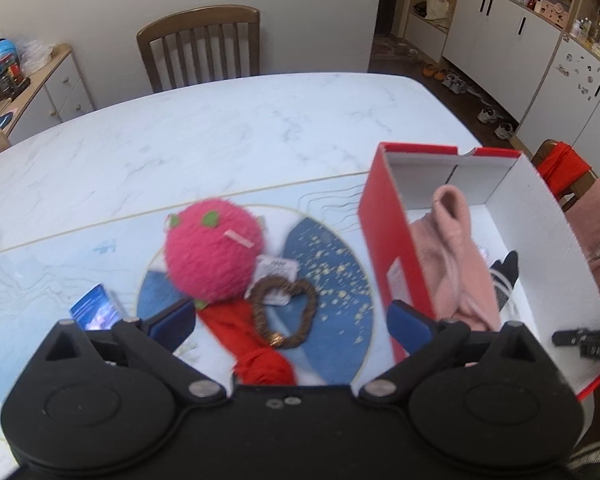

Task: Organize objects
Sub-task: 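Return the left gripper to the pile and reach for the red scarf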

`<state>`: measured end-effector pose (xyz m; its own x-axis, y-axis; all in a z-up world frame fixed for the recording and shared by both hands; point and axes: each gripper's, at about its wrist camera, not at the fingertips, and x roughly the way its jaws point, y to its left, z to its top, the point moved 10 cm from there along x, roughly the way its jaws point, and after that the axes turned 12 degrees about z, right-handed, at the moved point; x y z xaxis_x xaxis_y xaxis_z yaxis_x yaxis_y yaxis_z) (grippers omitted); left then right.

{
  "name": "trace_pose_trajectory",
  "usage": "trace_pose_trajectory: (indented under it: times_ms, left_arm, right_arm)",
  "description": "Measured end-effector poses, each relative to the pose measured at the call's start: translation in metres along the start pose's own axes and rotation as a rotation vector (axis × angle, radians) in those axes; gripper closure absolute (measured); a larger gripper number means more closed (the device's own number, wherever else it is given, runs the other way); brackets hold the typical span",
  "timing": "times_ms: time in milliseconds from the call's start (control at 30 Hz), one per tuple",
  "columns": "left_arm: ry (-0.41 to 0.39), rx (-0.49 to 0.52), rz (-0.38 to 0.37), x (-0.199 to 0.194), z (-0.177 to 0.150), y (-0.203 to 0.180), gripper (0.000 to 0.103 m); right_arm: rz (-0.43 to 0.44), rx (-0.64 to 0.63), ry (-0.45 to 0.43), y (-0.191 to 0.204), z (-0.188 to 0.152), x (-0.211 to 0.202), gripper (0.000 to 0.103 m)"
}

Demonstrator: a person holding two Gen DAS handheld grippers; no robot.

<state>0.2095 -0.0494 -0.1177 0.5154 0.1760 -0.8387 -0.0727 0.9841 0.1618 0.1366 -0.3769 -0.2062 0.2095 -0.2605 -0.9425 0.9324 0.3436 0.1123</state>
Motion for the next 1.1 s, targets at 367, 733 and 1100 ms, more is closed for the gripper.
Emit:
trace_pose_trajectory:
  times_ms: [367, 733, 1100]
  left_arm:
    - [0.009, -0.024, 0.036, -0.004, -0.027, 0.047, 0.002]
    - [0.042, 0.026, 0.032, 0.027, -0.057, 0.011, 0.003]
    - [0.082, 0.064, 0.122, 0.060, -0.067, -0.006, 0.030]
  right_arm:
    - [-0.029, -0.028, -0.015, -0.001, 0.019, 0.000, 0.099]
    - [-0.052, -0.045, -0.035, 0.000, 0.024, 0.001, 0.099]
    - [-0.045, -0.016, -0.040, -0.002, 0.023, 0.000, 0.100]
